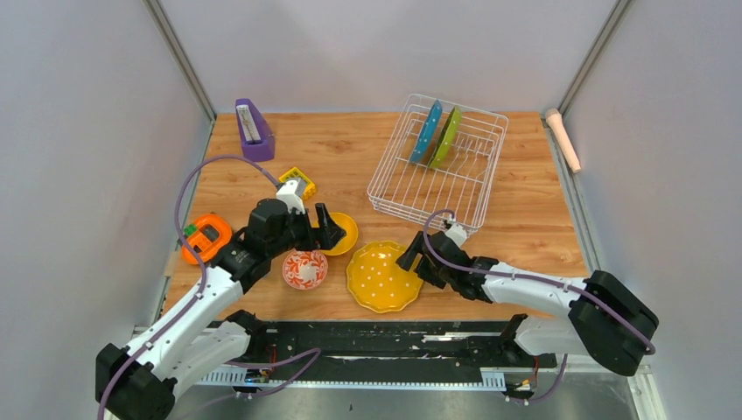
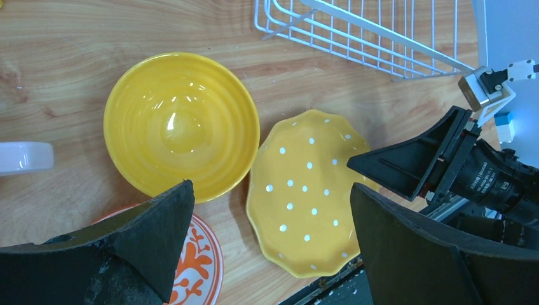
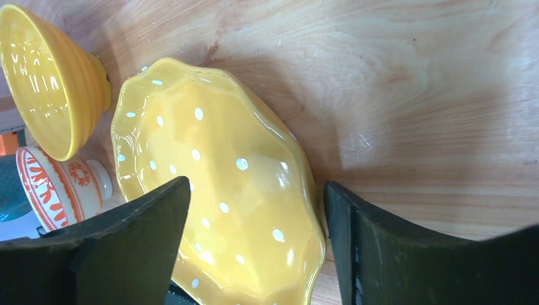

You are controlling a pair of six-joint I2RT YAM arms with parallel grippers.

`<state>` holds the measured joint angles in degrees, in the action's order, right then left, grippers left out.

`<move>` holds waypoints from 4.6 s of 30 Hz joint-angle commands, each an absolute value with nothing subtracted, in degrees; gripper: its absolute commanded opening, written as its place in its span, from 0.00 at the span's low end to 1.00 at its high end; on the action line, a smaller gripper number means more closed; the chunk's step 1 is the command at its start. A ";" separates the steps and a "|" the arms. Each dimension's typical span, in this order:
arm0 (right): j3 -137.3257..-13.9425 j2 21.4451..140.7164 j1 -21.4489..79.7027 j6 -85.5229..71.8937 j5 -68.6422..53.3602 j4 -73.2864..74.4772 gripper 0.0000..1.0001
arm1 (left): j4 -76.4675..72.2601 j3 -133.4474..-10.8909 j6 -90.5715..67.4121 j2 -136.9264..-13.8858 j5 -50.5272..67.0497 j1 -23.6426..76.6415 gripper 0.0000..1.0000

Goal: Unload the mixed dishes from the dish rack
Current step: Place the plate at the center of the board, then pick up the plate from the dish rack.

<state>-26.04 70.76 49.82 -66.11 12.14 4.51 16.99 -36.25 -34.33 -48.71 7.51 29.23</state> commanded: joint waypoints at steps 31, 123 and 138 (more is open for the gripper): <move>-43.07 52.35 49.39 -32.58 23.98 16.81 1.00 | 16.85 -35.09 -33.62 -44.35 7.97 29.18 1.00; -112.32 116.81 21.27 -11.61 40.46 18.64 0.00 | 18.03 -35.00 -32.67 -46.95 4.64 29.18 1.00; -104.99 104.01 21.28 -12.49 35.67 15.18 0.00 | 17.75 -35.08 -32.87 -47.87 5.01 29.18 1.00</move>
<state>-104.31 114.06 20.97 -13.26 35.68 24.03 18.65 -34.52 -33.69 -48.18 5.08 29.23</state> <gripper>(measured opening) 0.273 0.998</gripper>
